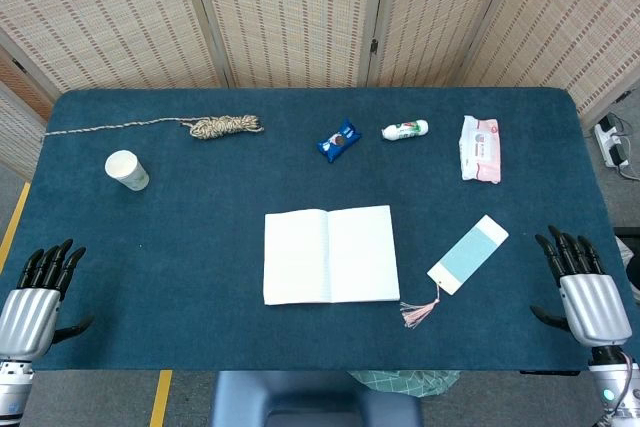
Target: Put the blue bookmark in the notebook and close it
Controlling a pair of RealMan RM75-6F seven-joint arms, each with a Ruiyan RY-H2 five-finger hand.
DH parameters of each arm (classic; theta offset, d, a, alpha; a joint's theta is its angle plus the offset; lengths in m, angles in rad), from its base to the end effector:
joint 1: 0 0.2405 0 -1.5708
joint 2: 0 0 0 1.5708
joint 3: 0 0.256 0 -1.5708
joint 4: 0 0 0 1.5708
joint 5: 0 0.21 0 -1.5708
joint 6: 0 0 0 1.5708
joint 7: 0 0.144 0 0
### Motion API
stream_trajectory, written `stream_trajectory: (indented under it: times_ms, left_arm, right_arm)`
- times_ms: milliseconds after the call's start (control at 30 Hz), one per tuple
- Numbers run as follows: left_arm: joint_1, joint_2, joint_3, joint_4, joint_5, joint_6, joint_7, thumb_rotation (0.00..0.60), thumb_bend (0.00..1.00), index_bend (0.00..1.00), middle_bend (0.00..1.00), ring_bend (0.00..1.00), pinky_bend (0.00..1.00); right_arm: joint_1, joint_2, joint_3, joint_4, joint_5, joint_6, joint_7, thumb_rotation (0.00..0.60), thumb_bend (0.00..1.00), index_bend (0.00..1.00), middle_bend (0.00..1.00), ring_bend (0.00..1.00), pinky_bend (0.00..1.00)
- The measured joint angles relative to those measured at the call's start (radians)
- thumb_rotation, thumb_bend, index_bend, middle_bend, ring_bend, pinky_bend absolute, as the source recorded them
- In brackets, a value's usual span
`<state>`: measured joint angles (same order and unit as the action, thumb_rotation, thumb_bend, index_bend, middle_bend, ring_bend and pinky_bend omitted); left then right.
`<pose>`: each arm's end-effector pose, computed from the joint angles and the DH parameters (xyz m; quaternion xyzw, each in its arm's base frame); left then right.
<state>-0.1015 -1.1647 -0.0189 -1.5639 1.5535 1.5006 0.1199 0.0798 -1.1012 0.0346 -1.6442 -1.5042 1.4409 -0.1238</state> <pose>-0.3081 0.1799 0.1436 -0.6374 -0.3371 -0.3630 0.5901 -0.3100 -0.1756 0.1536 0.6275 -0.3714 0.3392 0.5943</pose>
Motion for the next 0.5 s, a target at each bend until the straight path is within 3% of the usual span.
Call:
stream_trajectory:
  times_ms: [333, 500]
  left_arm:
    - [-0.005, 0.0, -0.001, 0.013, -0.001, -0.008, -0.036, 0.6, 0.14, 0.04, 0.0, 0.0, 0.0]
    - [-0.011, -0.001, -0.001, 0.016, -0.01, -0.026, -0.042, 0.6, 0.14, 0.04, 0.0, 0.0, 0.0]
  right_arm:
    - [0.028, -0.009, 0.001, 0.01, 0.044, -0.079, -0.056, 0.6, 0.0, 0.01, 0.0, 0.0, 0.0]
    - [0.073, 0.001, 0.006, 0.046, 0.062, -0.167, -0.06, 0.6, 0.05, 0.14, 0.0, 0.0, 0.0]
